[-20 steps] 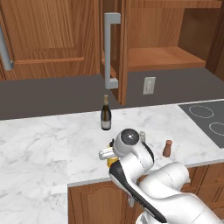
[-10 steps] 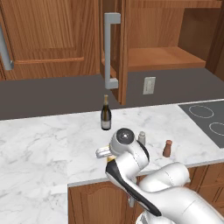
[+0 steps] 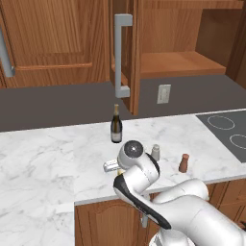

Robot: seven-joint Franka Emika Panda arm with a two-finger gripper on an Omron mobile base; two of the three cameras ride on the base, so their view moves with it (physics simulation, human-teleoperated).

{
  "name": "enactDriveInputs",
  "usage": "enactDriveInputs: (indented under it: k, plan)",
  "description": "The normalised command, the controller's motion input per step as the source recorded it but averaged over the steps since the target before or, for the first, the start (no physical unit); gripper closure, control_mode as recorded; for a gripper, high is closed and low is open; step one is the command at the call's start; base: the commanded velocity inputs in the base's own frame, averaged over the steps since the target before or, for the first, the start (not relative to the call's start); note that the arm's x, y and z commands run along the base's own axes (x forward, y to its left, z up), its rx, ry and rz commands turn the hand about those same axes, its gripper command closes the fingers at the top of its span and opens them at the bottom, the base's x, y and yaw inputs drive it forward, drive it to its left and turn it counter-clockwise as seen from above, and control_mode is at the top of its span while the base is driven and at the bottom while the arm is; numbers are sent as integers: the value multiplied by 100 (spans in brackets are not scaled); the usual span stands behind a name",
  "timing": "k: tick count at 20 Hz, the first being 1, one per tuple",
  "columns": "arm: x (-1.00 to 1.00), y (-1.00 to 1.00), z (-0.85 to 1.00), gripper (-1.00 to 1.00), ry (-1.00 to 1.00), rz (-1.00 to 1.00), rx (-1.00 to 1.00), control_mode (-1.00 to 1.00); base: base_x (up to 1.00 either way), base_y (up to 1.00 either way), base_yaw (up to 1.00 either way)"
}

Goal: There are various items on the counter. Only move the condiments/shakers into the cabinet.

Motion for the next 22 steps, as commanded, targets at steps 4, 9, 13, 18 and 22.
enactDriveInputs:
  k: [4,9,13,18,22]
  plan:
    - [11,0,-4,-100,-1,0,0,-100,0,0,0]
    - [2,0,-2,100,-1,0,0,-100,0,0,0]
    - [0,0,0,100,0,0,0,-100,0,0,0]
    - [-26,-18,38,100,-11,0,0,-100,0,0,0]
    - [-35,-42,52,100,-8,0,-9,-100,0,0,0]
